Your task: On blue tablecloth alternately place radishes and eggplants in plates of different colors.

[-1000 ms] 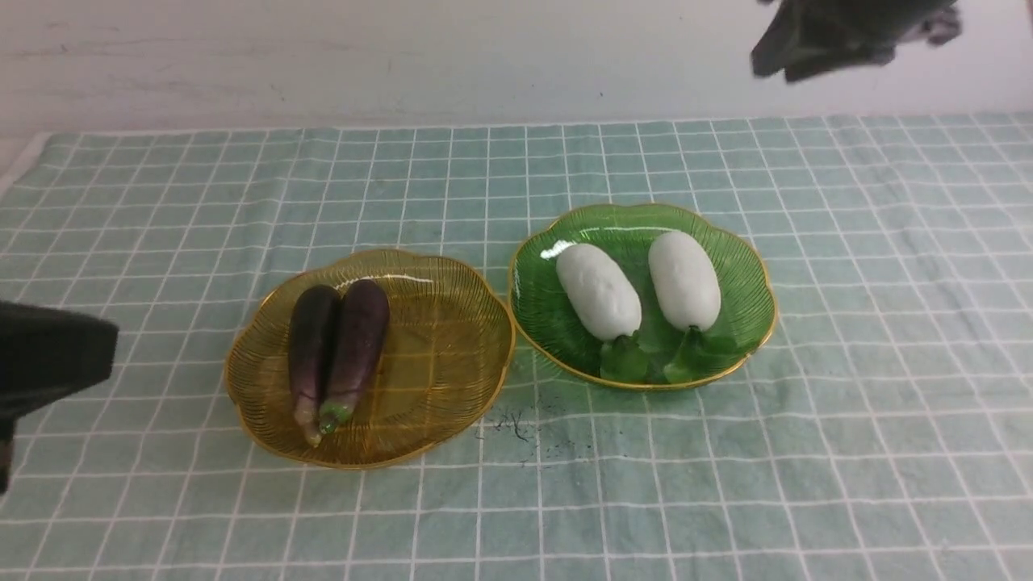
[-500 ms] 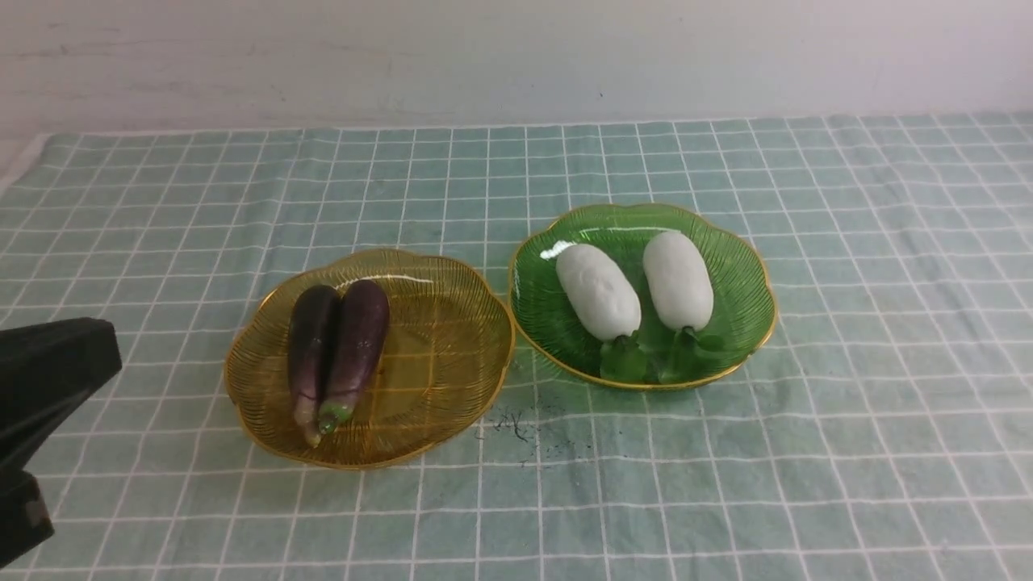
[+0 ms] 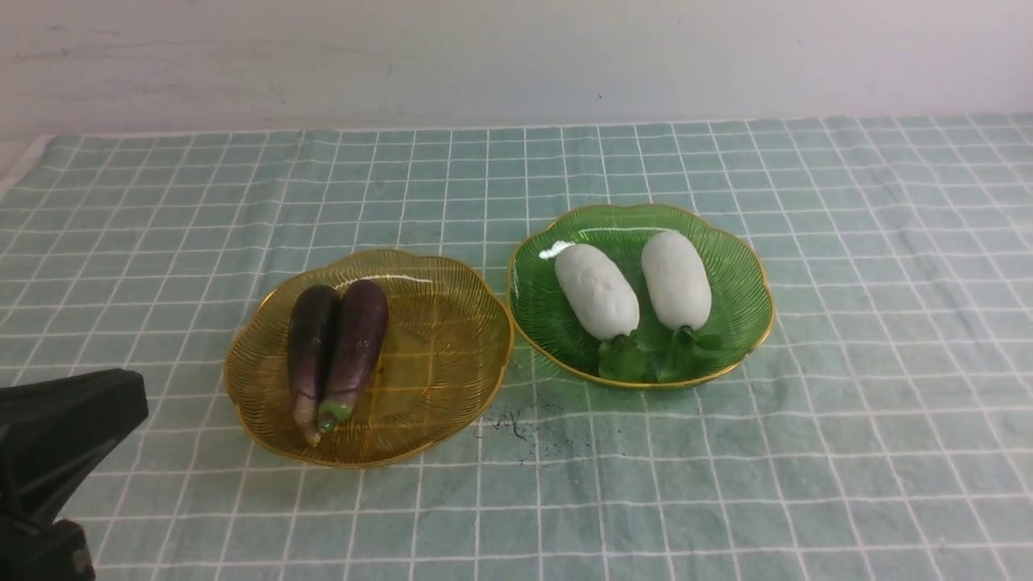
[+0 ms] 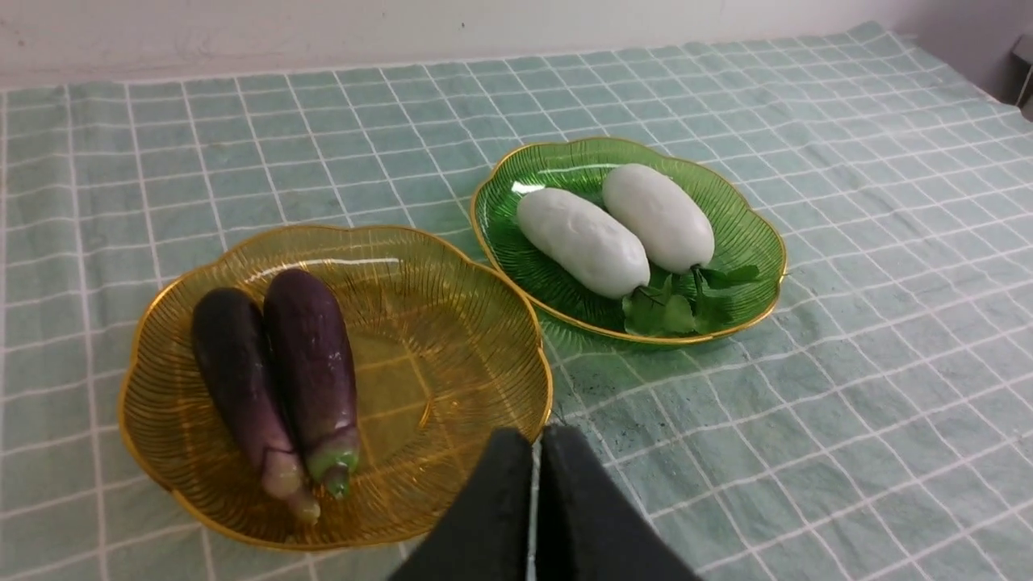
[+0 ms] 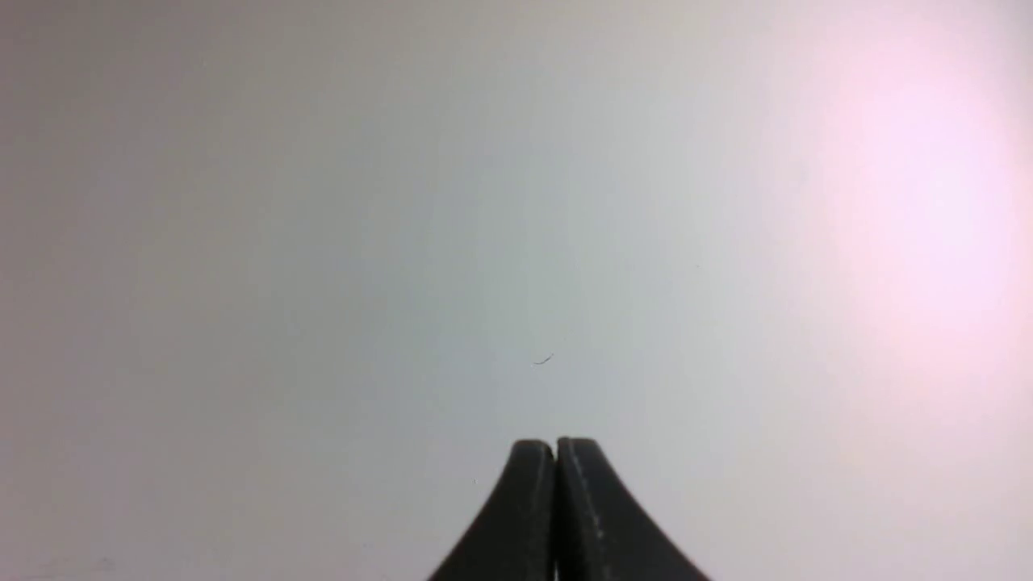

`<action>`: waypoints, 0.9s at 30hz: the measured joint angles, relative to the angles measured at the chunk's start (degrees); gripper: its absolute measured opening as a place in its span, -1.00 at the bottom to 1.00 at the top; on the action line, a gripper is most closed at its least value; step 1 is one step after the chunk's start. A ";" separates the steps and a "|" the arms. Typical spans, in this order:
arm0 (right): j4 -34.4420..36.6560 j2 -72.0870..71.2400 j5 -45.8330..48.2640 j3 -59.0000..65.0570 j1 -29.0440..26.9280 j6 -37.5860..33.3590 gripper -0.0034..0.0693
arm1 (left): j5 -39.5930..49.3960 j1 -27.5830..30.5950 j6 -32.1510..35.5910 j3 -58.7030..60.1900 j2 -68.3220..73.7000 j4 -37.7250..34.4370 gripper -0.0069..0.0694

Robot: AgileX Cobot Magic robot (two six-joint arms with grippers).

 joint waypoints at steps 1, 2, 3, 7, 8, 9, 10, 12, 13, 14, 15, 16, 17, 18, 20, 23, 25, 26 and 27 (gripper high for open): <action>-0.13 0.00 0.01 0.04 0.00 -0.16 -0.94 | -0.37 0.00 0.09 0.80 -0.95 0.09 -0.84; -0.34 0.00 0.01 0.07 0.00 -0.22 -0.94 | -1.01 0.00 0.14 1.87 -2.69 0.14 -0.84; -0.50 0.00 0.12 0.07 0.00 -0.29 -0.94 | -1.33 0.00 0.14 3.22 -5.19 0.14 -0.84; -0.68 0.00 0.22 0.07 0.00 -0.33 -0.94 | -1.38 0.00 0.14 6.27 -10.14 0.14 -0.84; -0.68 0.00 0.34 0.10 0.00 -0.33 -0.94 | -1.38 0.00 0.14 7.07 -11.52 0.14 -0.84; -0.68 0.00 0.34 0.10 0.00 -0.33 -0.94 | -1.33 0.00 0.14 7.55 -12.51 0.14 -0.84; -0.68 0.00 0.34 0.10 0.00 -0.33 -0.94 | -1.24 0.00 0.14 7.87 -13.38 0.14 -0.84; -0.68 0.00 0.41 0.10 0.00 -0.33 -0.94 | -0.73 0.00 0.14 8.24 -15.03 0.14 -0.84; -0.68 0.00 0.41 0.10 0.00 -0.33 -0.94 | -0.68 0.00 0.14 8.24 -15.71 0.14 -0.84; -0.68 0.00 0.41 0.10 0.00 -0.33 -0.94 | -0.46 0.00 0.14 8.28 -16.00 0.14 -0.84; -0.68 0.00 0.41 0.10 0.00 -0.33 -0.94 | -0.28 0.00 0.14 8.28 -16.26 0.14 -0.84; -0.68 0.00 0.41 0.10 0.00 -0.33 -0.94 | -0.11 0.00 0.14 8.28 -16.32 0.14 -0.84; -0.68 0.00 0.41 0.10 0.00 -0.33 -0.94 | 0.36 0.00 0.14 8.28 -16.38 0.14 -0.84; -0.68 0.00 0.41 0.10 0.00 -0.33 -0.94 | 0.42 0.00 0.14 8.28 -16.38 0.14 -0.84; -0.68 0.00 0.41 0.10 0.00 -0.33 -0.94 | 0.42 0.00 0.14 8.28 -16.38 0.14 -0.84; -0.68 0.00 0.41 0.10 0.00 -0.33 -0.94 | 0.42 0.00 0.40 8.28 -16.38 0.39 -0.84; -0.68 0.00 0.41 0.10 0.00 -0.33 -0.94 | 0.42 0.00 1.33 8.28 -16.38 1.01 -0.84; -0.68 0.00 0.41 0.10 0.00 -0.33 -0.94 | 0.42 0.00 1.86 8.28 -16.38 1.55 -0.84; -0.68 0.00 0.41 0.10 0.00 -0.33 -0.94 | 0.37 0.00 2.00 8.28 -16.38 1.63 -0.84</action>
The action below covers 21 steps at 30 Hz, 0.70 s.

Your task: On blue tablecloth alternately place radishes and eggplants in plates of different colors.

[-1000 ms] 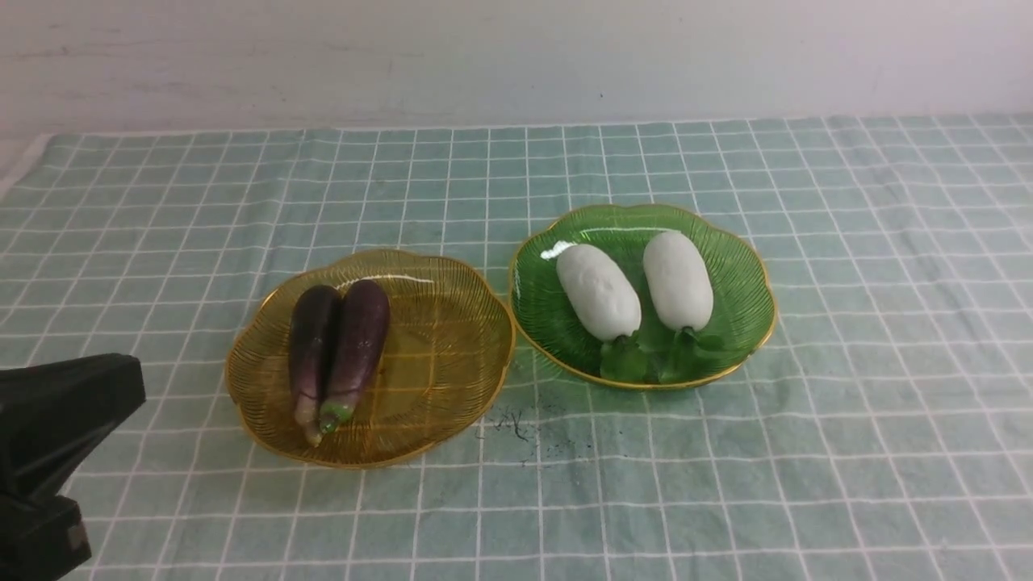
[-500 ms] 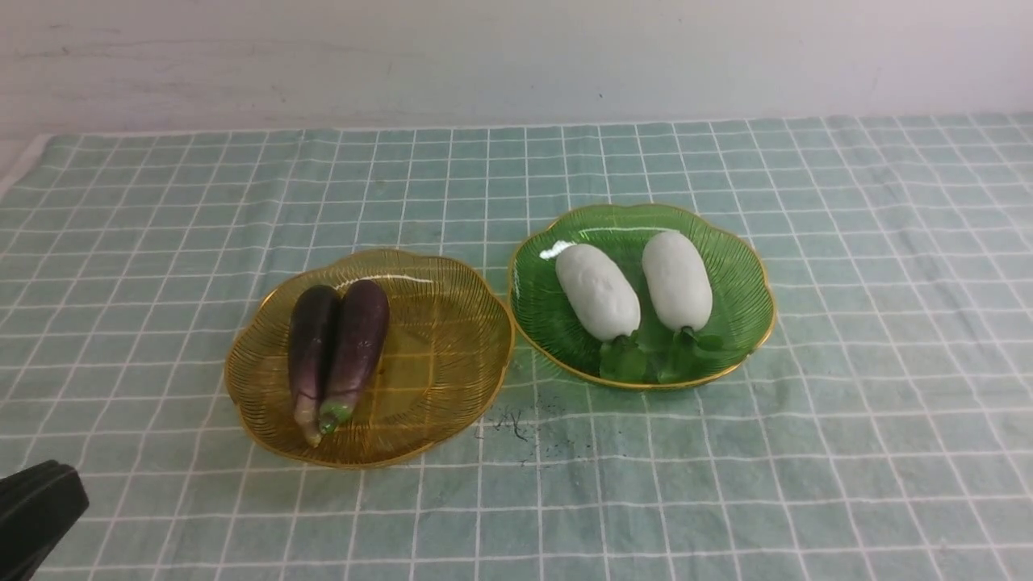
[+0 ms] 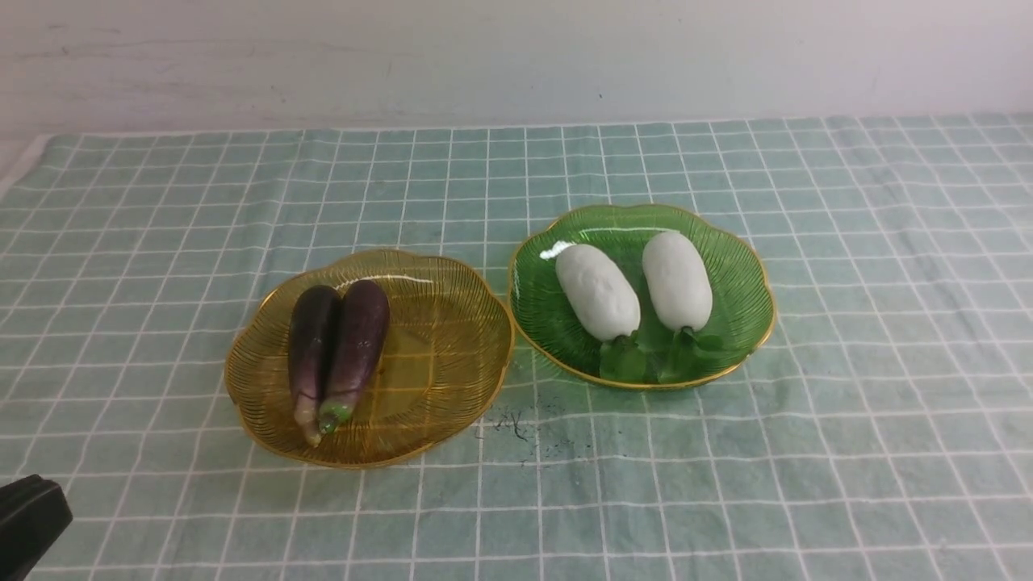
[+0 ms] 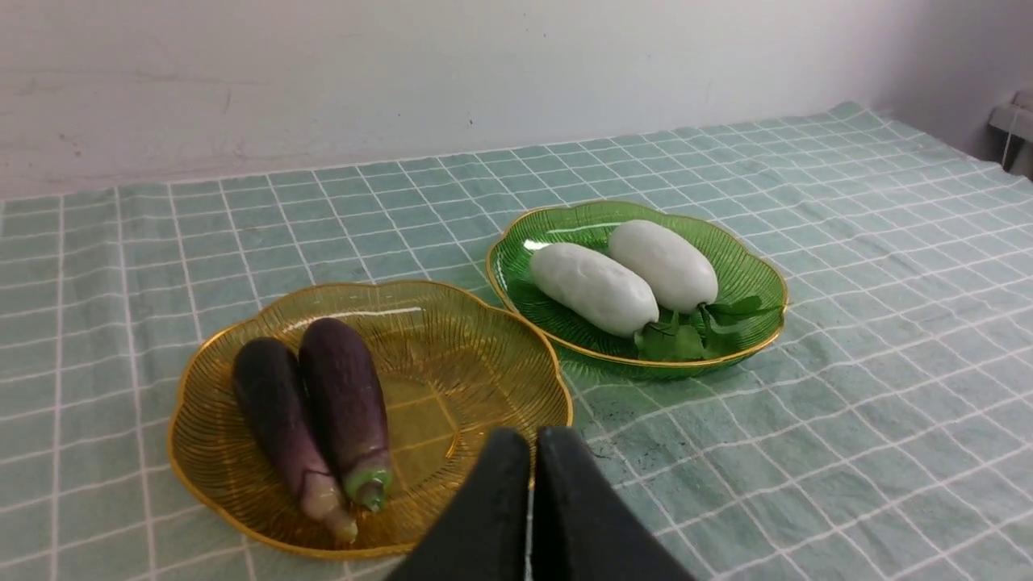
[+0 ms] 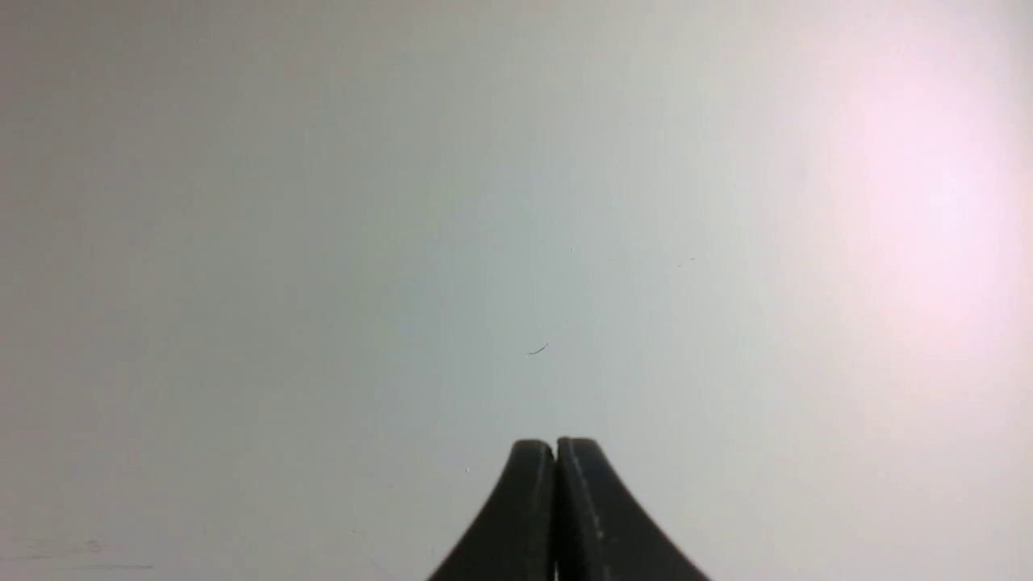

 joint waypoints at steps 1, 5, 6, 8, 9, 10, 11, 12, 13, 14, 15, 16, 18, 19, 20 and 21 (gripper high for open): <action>0.00 0.00 0.00 0.00 0.00 0.00 -0.94 | 0.00 0.00 0.23 0.00 0.00 0.52 -0.84; 0.00 0.00 0.00 0.03 0.00 0.00 -0.94 | -1.66 0.60 0.39 2.71 -1.69 6.06 -0.84; 0.00 0.00 0.00 0.03 0.00 0.00 -0.94 | -2.23 1.08 0.03 3.55 -2.25 7.17 -0.84; 0.00 0.00 0.00 0.03 0.00 0.00 -0.94 | -3.53 3.58 -0.50 7.13 -4.60 8.79 -0.84; 0.00 0.00 0.03 0.07 0.00 0.00 -0.94 | -4.65 5.87 -0.56 10.26 -6.44 9.14 -0.84; 0.00 0.00 0.03 0.07 0.00 0.00 -0.94 | -5.76 7.57 -0.61 12.70 -7.73 9.35 -0.84; 0.00 0.00 0.03 0.07 0.00 0.00 -0.94 | -6.75 9.15 -0.61 15.27 -8.93 9.41 -0.84; 0.00 0.00 0.03 0.07 0.00 0.00 -0.94 | -7.52 10.58 -0.61 17.85 -9.72 9.48 -0.84; 0.00 0.00 0.03 0.07 0.00 0.00 -0.94 | -8.35 11.34 -0.61 19.38 -9.98 9.53 -0.84; 0.00 0.00 0.08 0.07 0.00 0.00 -0.94 | -8.84 12.37 -0.61 21.80 -10.13 9.64 -0.84; 0.00 0.00 0.08 0.07 0.00 0.00 -0.94 | -9.34 12.88 -0.61 23.12 -10.19 9.77 -0.84; 0.00 0.00 0.08 0.07 0.00 0.00 -0.94 | -9.51 13.42 -0.61 24.78 -10.19 9.88 -0.84; 0.00 0.00 0.16 0.07 0.00 0.00 -0.94 | -9.41 14.14 -0.57 28.29 -10.19 9.97 -0.84; 0.00 0.00 0.23 0.07 0.00 0.00 -0.94 | -10.37 14.14 -0.47 28.50 -10.19 10.06 -0.84; 0.00 0.00 0.27 0.07 0.00 0.00 -0.94 | -10.92 14.14 -0.42 28.58 -10.19 10.06 -0.84; 0.00 0.00 0.33 0.07 0.00 0.00 -0.94 | -11.24 14.14 -0.40 28.66 -10.19 10.06 -0.84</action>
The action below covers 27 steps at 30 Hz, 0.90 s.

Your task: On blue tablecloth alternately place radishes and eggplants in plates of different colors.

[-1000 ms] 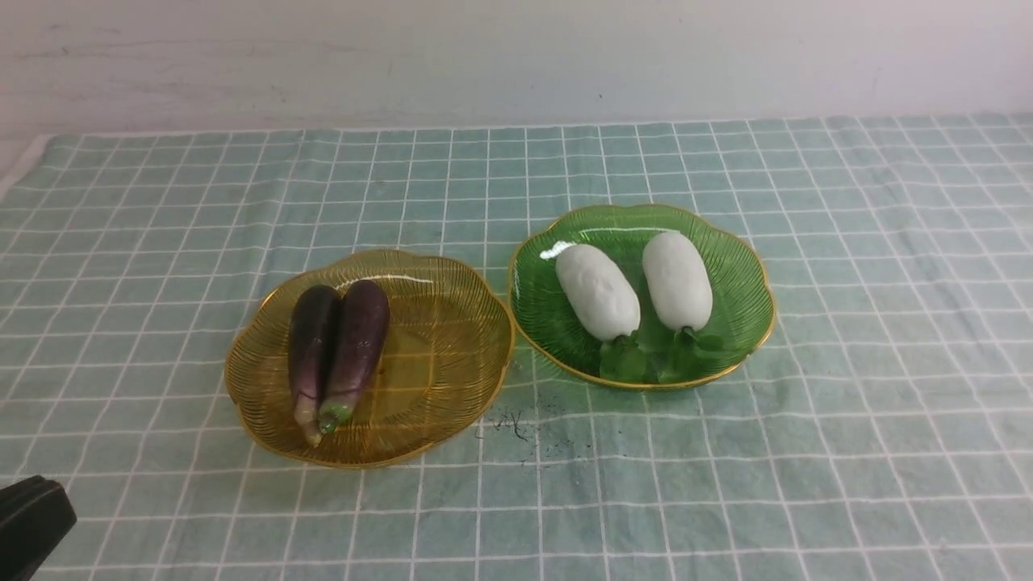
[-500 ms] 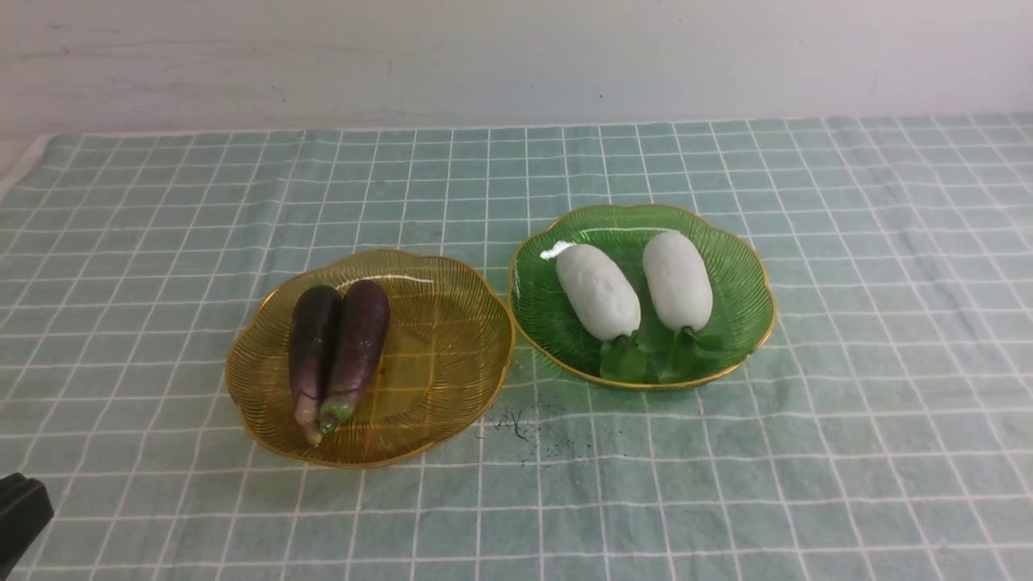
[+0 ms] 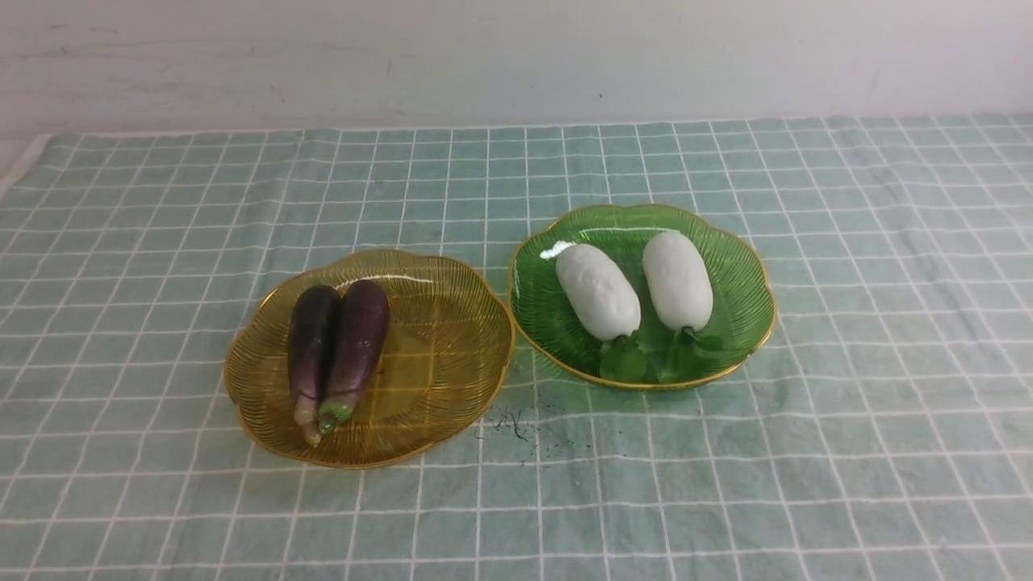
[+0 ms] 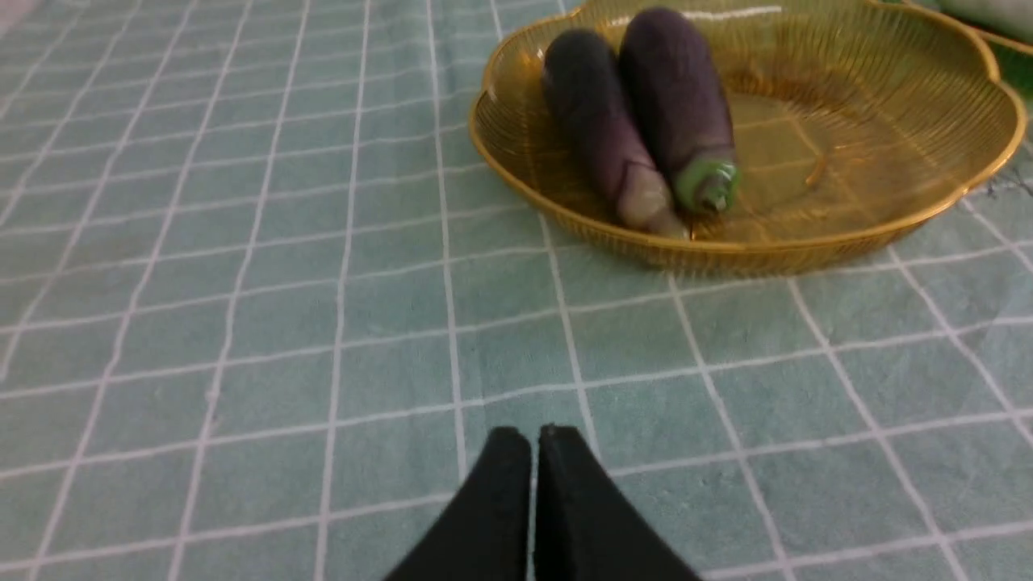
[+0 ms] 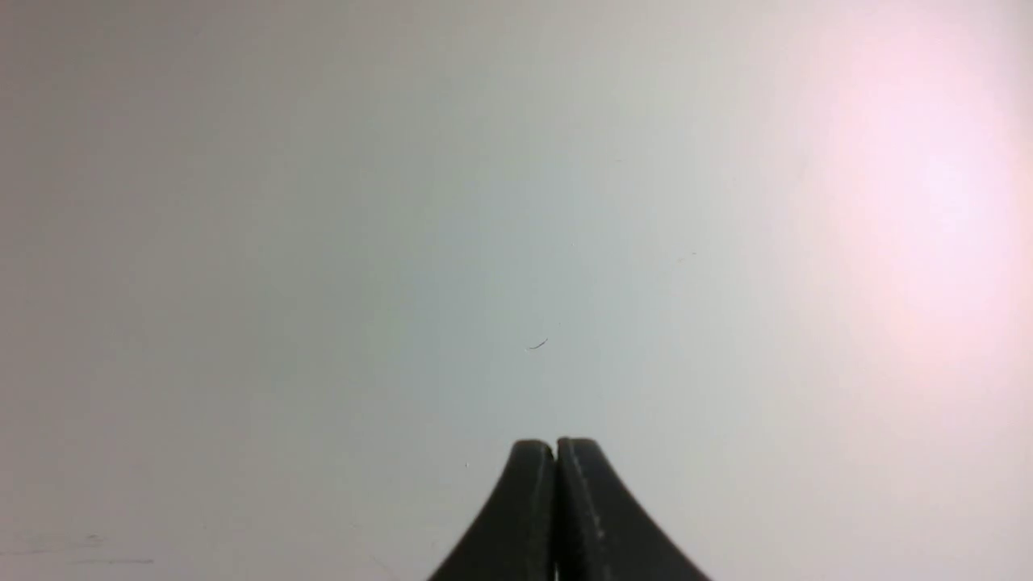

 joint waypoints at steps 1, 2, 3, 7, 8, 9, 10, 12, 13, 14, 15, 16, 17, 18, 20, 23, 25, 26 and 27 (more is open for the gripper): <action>0.00 0.00 0.01 0.00 0.00 0.00 -0.94 | -0.19 0.00 0.00 0.05 0.00 0.00 -0.84; 0.00 0.00 0.14 0.00 0.00 0.00 -0.94 | -0.42 0.00 0.00 0.11 0.00 0.00 -0.84; 0.00 0.00 0.14 0.00 0.00 0.00 -0.94 | -0.53 0.00 0.00 0.11 0.00 0.00 -0.84; 0.00 0.00 0.33 0.00 0.00 0.00 -0.94 | -0.53 0.00 0.00 0.11 0.00 0.00 -0.84; 0.00 0.00 0.39 0.00 0.00 0.00 -0.94 | -0.58 0.00 0.00 0.15 0.00 0.00 -0.84; 0.00 0.00 0.39 0.00 0.00 0.00 -0.94 | -0.63 0.00 0.00 0.15 0.00 0.00 -0.84; 0.00 0.00 0.45 0.00 0.00 0.00 -0.94 | -0.64 0.00 0.00 0.15 0.00 0.00 -0.84; 0.00 0.00 0.50 0.00 0.00 0.00 -0.94 | -0.70 0.00 0.00 0.15 0.00 0.00 -0.84; 0.00 0.00 0.50 0.00 0.00 0.00 -0.94 | -0.70 0.00 0.00 0.16 0.00 0.00 -0.84; 0.00 0.00 0.50 0.00 0.00 0.00 -0.94 | -0.70 0.00 0.00 0.16 0.00 0.00 -0.84; 0.00 0.00 0.50 0.00 0.00 0.00 -0.94 | -0.71 0.00 0.00 0.16 0.00 0.00 -0.84; 0.00 0.00 0.50 0.00 0.00 0.00 -0.94 | -0.71 0.00 0.00 0.16 0.00 0.00 -0.84; 0.00 0.00 0.50 0.00 0.00 0.00 -0.94 | -0.76 0.00 0.00 0.16 0.00 0.00 -0.84; 0.00 0.00 0.50 0.00 0.00 0.00 -0.94 | -0.76 0.00 0.00 0.16 0.00 0.00 -0.84; 0.00 0.00 0.50 0.00 0.00 0.00 -0.94 | -0.76 0.00 0.00 0.16 0.00 0.00 -0.84; -0.11 0.00 0.50 0.00 0.00 -0.07 -0.94 | -0.76 0.00 0.00 0.16 0.00 0.00 -0.84; -1.38 0.00 0.71 0.00 0.00 -0.76 -0.94 | -0.76 0.00 0.00 0.16 0.00 0.00 -0.84; -2.22 0.00 1.26 0.00 0.00 -1.19 -0.94 | -0.76 0.00 0.00 0.16 0.00 0.00 -0.84; -2.64 0.00 1.41 0.06 0.00 -1.42 -0.94 | -0.76 0.00 0.00 0.16 0.00 0.00 -0.84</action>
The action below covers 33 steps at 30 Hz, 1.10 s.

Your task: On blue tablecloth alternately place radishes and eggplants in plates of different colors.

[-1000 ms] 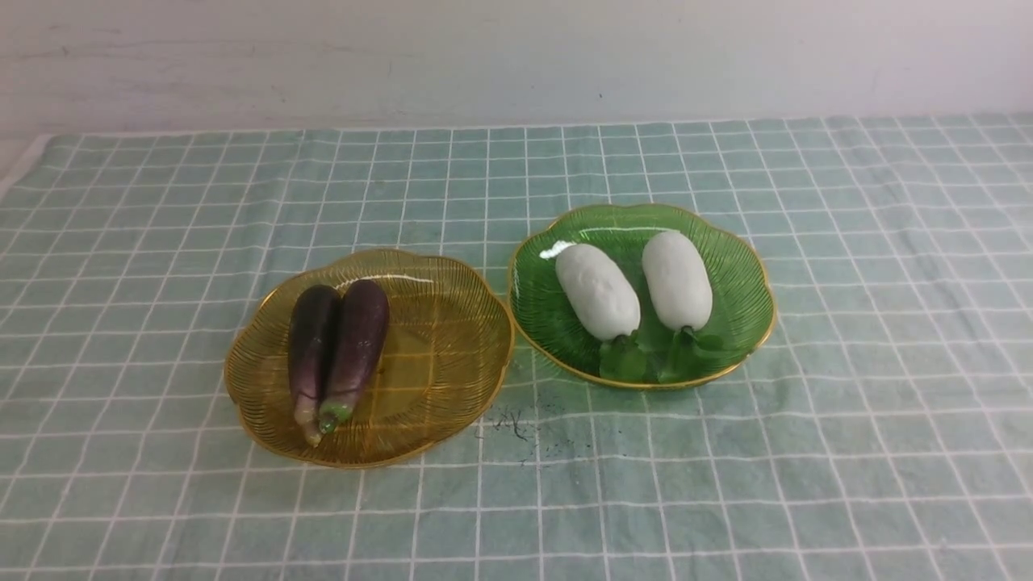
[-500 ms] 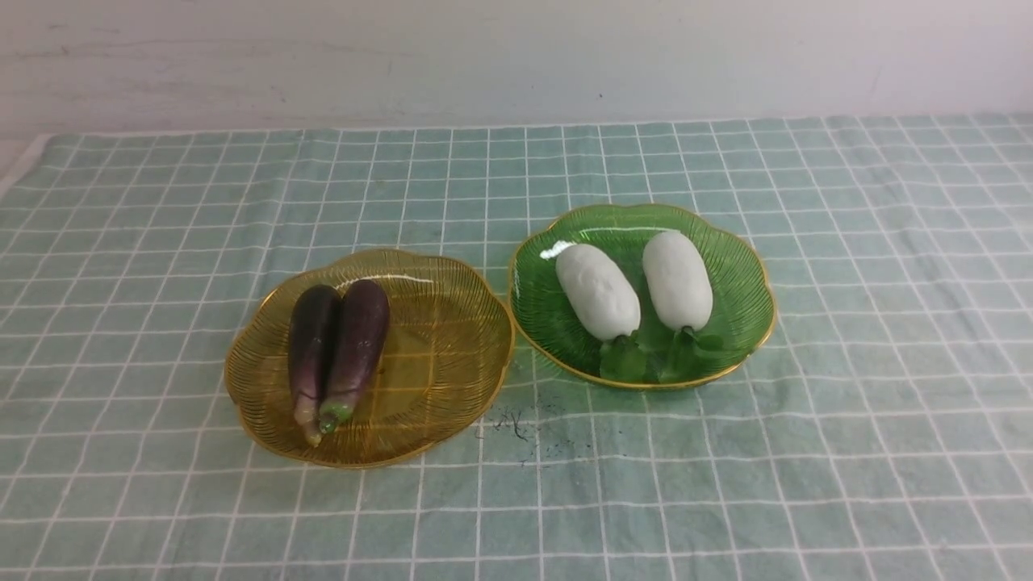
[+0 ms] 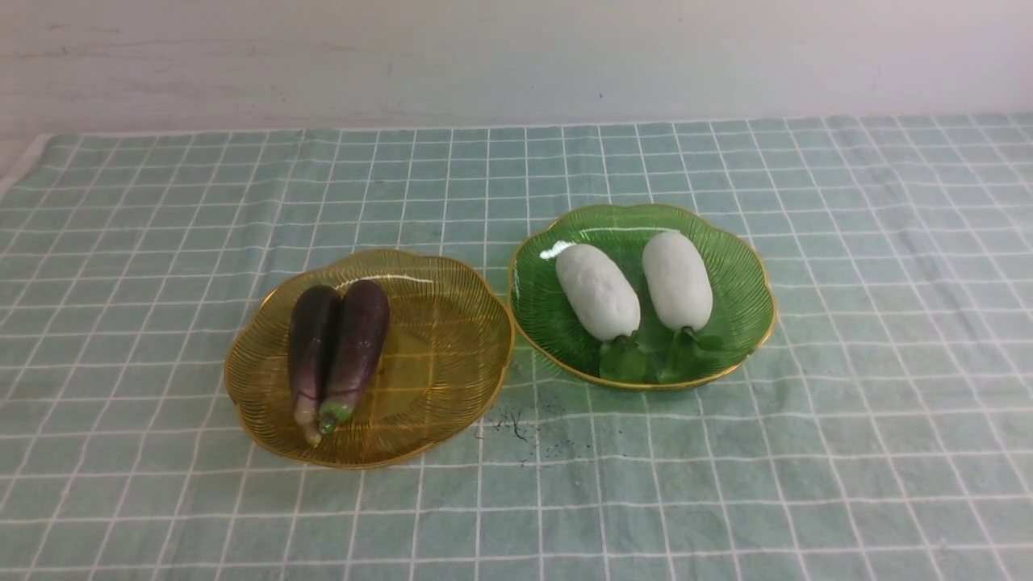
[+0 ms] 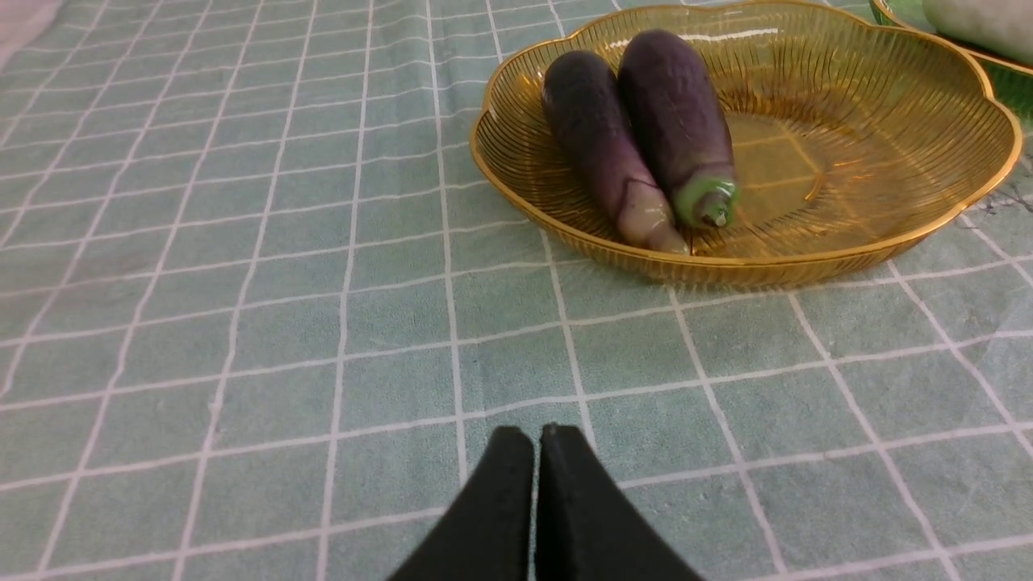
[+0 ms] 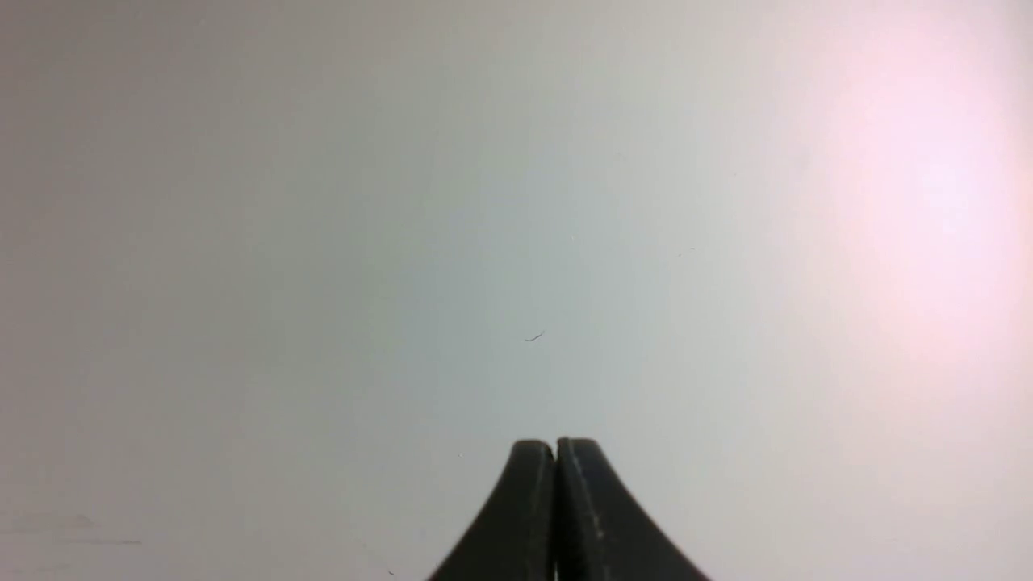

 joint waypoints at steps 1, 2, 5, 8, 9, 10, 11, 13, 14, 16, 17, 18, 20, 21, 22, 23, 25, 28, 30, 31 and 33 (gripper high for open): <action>-1.64 0.00 0.99 0.37 -0.16 -0.99 -0.94 | 0.00 0.00 0.00 0.00 0.00 0.00 -0.84; -3.31 0.00 1.53 1.23 -0.64 -1.86 -0.94 | 0.00 0.00 0.00 0.00 0.00 0.00 -0.84; -6.35 0.00 3.03 4.12 -2.14 -2.79 -0.94 | 0.00 0.00 0.00 0.00 0.00 0.00 -0.84; -9.54 0.00 4.29 10.42 -4.76 -2.98 -0.94 | 0.00 0.00 0.00 0.00 0.00 0.00 -0.84; -10.09 0.00 4.57 13.45 -5.67 -2.98 -0.94 | 0.00 0.00 0.00 0.00 0.00 0.00 -0.84; -10.31 0.00 4.69 16.11 -6.26 -2.98 -0.94 | 0.00 0.00 0.00 0.00 0.00 0.00 -0.84; -10.31 0.00 4.99 18.83 -6.60 -2.93 -0.94 | 0.00 0.00 0.00 0.00 0.00 0.00 -0.84; -9.97 0.00 5.66 22.92 -6.92 -2.36 -0.94 | 0.00 0.00 0.00 0.00 0.00 0.00 -0.84; -9.44 0.06 7.23 24.93 -7.00 -1.42 -0.94 | 0.00 0.00 0.00 0.00 0.00 0.00 -0.84; -9.20 0.06 9.43 25.42 -7.13 -0.40 -0.94 | 0.00 0.00 0.00 0.00 0.00 0.00 -0.84; -9.03 0.11 12.44 25.52 -7.30 0.83 -0.94 | -0.06 0.00 0.00 0.00 0.00 0.00 -0.84; -9.03 0.11 12.94 25.46 -7.32 1.42 -0.94 | -0.05 0.00 0.00 0.00 0.00 0.00 -0.84; -9.03 0.11 13.24 25.39 -7.37 2.49 -0.94 | -0.05 0.00 0.00 0.00 0.00 0.00 -0.84; -8.98 0.11 13.30 25.34 -7.37 2.76 -0.94 | -0.05 0.00 0.00 0.00 0.00 0.00 -0.84; -8.98 0.11 13.38 25.34 -7.37 3.25 -0.94 | -0.05 0.00 0.00 0.00 0.00 0.00 -0.84; -8.92 0.11 13.44 25.34 -7.37 3.66 -0.94 | -0.05 0.00 0.00 0.00 0.00 0.00 -0.84; -8.92 0.11 13.50 25.34 -7.37 3.97 -0.94 | -0.05 0.00 0.00 0.00 0.00 0.00 -0.84; -8.90 0.11 13.50 25.33 -7.37 3.97 -0.94 | -0.05 0.00 0.00 0.00 0.00 0.00 -0.84; -8.86 0.11 13.55 25.33 -7.37 3.97 -0.94 | -0.05 0.00 0.00 0.00 0.00 0.00 -0.84; -8.86 0.11 13.55 25.33 -7.37 3.97 -0.94 | -0.05 0.00 0.00 0.00 0.00 0.00 -0.84; -8.86 0.11 13.55 25.33 -7.37 3.99 -0.94 | -0.05 0.00 0.00 0.00 0.00 0.00 -0.84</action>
